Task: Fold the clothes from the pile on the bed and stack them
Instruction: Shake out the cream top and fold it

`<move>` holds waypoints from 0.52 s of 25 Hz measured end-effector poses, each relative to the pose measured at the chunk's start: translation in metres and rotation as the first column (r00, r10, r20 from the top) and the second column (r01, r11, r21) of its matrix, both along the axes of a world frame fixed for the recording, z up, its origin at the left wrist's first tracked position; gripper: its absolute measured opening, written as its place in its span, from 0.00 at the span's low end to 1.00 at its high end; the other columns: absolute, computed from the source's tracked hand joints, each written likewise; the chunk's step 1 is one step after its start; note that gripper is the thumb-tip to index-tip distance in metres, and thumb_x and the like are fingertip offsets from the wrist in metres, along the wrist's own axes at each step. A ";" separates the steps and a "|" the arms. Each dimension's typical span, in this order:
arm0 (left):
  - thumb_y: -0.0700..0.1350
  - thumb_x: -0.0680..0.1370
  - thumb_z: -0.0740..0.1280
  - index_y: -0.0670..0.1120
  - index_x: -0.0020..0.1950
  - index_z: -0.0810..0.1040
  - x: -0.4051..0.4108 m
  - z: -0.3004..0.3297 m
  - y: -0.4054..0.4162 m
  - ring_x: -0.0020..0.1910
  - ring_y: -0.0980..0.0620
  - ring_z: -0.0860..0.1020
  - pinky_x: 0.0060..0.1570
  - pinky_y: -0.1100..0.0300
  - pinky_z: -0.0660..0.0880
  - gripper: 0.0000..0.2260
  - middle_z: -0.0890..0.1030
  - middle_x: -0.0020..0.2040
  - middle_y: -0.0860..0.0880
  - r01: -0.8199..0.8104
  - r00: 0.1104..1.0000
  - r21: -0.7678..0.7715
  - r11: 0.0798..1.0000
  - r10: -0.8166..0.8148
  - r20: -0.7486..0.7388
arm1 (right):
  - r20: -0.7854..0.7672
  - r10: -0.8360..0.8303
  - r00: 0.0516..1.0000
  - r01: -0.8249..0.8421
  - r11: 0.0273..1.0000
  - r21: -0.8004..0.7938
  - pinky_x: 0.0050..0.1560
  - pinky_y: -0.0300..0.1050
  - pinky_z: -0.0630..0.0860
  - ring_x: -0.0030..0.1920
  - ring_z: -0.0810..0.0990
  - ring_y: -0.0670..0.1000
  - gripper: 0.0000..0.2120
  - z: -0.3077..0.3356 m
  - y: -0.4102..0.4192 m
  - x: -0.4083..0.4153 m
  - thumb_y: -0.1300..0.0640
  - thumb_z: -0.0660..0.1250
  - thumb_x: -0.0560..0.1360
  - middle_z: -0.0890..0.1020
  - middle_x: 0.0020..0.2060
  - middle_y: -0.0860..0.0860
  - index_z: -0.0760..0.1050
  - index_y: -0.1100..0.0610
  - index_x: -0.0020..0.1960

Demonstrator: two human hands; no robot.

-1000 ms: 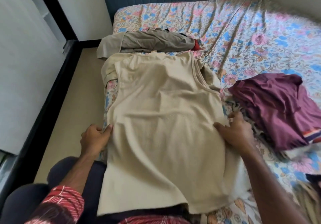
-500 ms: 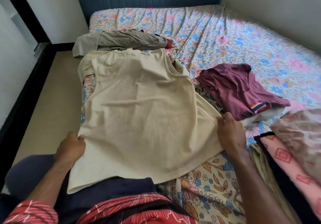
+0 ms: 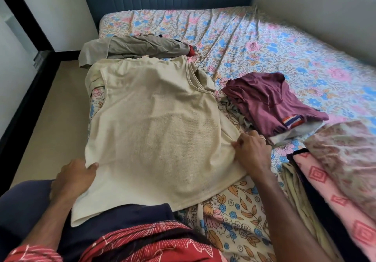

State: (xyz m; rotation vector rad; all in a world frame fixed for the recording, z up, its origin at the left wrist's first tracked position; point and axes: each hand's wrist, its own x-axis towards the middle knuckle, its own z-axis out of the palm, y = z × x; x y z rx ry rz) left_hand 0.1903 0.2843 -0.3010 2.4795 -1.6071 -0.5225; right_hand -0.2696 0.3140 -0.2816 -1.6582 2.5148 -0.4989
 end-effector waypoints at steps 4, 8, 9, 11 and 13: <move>0.55 0.84 0.62 0.39 0.68 0.75 -0.001 -0.001 -0.001 0.62 0.33 0.76 0.56 0.44 0.72 0.22 0.78 0.64 0.37 0.019 0.999 0.021 1.000 -0.020 0.047 | 0.169 -0.112 0.979 0.144 0.972 -0.187 0.46 0.58 0.81 0.42 0.80 0.59 0.11 0.006 0.004 -0.009 0.46 0.61 0.84 0.81 0.41 0.54 0.73 0.54 0.55; 0.57 0.83 0.61 0.40 0.65 0.76 0.000 -0.006 -0.004 0.59 0.32 0.77 0.53 0.45 0.73 0.22 0.80 0.62 0.37 0.041 0.997 0.040 0.998 -0.043 0.061 | 0.166 -0.224 0.960 0.246 0.961 -0.128 0.46 0.54 0.80 0.42 0.80 0.58 0.16 -0.003 0.007 -0.021 0.39 0.63 0.82 0.81 0.41 0.55 0.72 0.52 0.50; 0.58 0.83 0.61 0.40 0.64 0.76 -0.002 -0.005 -0.005 0.58 0.32 0.78 0.52 0.45 0.73 0.22 0.80 0.60 0.37 0.045 0.997 0.032 0.998 -0.046 0.054 | 0.136 -0.254 0.958 0.265 0.962 -0.070 0.47 0.53 0.79 0.42 0.80 0.57 0.18 -0.005 0.007 -0.023 0.37 0.63 0.81 0.81 0.41 0.54 0.71 0.52 0.49; 0.60 0.82 0.63 0.42 0.57 0.78 -0.005 -0.002 -0.003 0.50 0.36 0.79 0.47 0.48 0.74 0.21 0.81 0.51 0.41 0.046 0.999 0.012 0.999 -0.046 0.016 | 0.028 -0.296 0.955 0.294 0.954 0.061 0.47 0.51 0.77 0.44 0.79 0.57 0.23 -0.009 0.009 -0.025 0.32 0.63 0.78 0.80 0.43 0.54 0.73 0.54 0.51; 0.63 0.79 0.66 0.45 0.50 0.79 -0.008 0.002 0.000 0.42 0.40 0.78 0.43 0.50 0.75 0.20 0.80 0.42 0.46 0.035 0.999 -0.007 0.999 -0.035 -0.037 | -0.031 -0.287 0.957 0.288 0.956 0.048 0.49 0.53 0.76 0.46 0.78 0.57 0.22 -0.006 0.009 -0.023 0.34 0.66 0.78 0.80 0.46 0.54 0.74 0.54 0.54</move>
